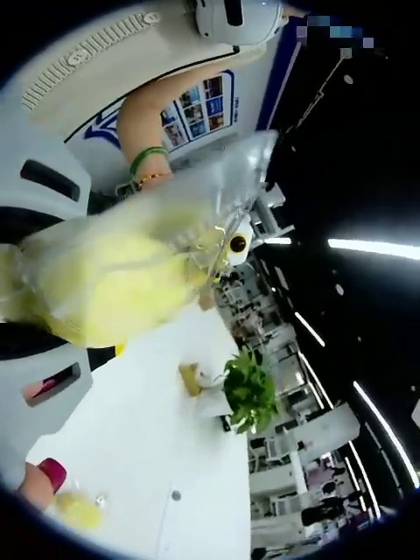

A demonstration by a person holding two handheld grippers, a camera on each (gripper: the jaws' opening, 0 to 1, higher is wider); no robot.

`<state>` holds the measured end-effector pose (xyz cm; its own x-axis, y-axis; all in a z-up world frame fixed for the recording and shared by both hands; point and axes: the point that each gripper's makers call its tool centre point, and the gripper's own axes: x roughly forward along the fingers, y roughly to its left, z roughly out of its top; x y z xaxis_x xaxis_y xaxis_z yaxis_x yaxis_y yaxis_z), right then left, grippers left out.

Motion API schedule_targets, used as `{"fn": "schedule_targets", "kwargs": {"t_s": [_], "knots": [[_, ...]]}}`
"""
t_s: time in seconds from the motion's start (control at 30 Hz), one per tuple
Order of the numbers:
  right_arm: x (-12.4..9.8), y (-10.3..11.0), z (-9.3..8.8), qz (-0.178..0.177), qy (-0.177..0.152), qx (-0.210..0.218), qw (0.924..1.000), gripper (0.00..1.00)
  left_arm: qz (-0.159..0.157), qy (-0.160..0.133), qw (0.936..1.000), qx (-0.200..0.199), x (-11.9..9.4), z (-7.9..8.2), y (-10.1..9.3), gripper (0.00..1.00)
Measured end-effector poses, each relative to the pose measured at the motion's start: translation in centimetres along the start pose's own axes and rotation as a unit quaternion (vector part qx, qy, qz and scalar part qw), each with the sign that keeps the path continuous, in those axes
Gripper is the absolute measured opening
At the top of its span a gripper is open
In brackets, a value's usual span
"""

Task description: Compare the silicone blocks by pressing each to a similar depth, holding the contact briefly, and releasing to observe deformation and rebound differences across the visible hardness samples.

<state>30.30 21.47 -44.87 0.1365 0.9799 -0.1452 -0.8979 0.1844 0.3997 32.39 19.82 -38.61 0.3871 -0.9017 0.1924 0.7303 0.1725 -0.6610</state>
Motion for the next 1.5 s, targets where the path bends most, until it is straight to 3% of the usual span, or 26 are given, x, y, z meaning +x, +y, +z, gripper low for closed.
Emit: {"fn": "schedule_targets", "kwargs": {"t_s": [0.1, 0.13, 0.27, 0.4, 0.63, 0.97, 1.5], "knots": [[-0.04, -0.06, 0.16, -0.006, -0.001, -0.04, 0.9992, 0.15, -0.003, 0.003, 1.0, 0.002, -0.04, -0.01, 0.0, 0.0], [-0.09, 0.04, 0.06, -0.003, 0.001, -0.024, 0.9997, 0.15, -0.003, 0.004, 1.0, 0.004, -0.07, -0.05, -0.03, 0.0], [-0.06, 0.22, 0.37, -0.006, -0.004, -0.027, 0.9996, 0.12, -0.007, 0.0, 0.9999, 0.01, -0.08, 0.18, -0.29, 0.0], [0.12, -0.17, 0.01, -0.003, 0.004, -0.013, 0.9999, 0.11, 0.011, 0.006, 0.9999, 0.012, -0.16, -0.13, 0.34, 0.0], [0.21, 0.41, 0.18, 0.018, -0.016, 0.016, 0.9996, 0.1, 0.009, 0.004, 0.9997, 0.022, -0.02, 0.07, 0.09, 0.0], [0.22, -0.11, -0.19, 0.01, -0.018, 0.022, 0.9996, 0.11, 0.02, 0.011, 0.9997, 0.013, 0.01, -0.35, 0.58, 0.0], [0.33, -0.22, 0.66, 0.014, -0.037, 0.027, 0.9988, 0.11, 0.019, -0.004, 0.9998, 0.007, 0.33, 0.48, 0.7, 0.0]]}}
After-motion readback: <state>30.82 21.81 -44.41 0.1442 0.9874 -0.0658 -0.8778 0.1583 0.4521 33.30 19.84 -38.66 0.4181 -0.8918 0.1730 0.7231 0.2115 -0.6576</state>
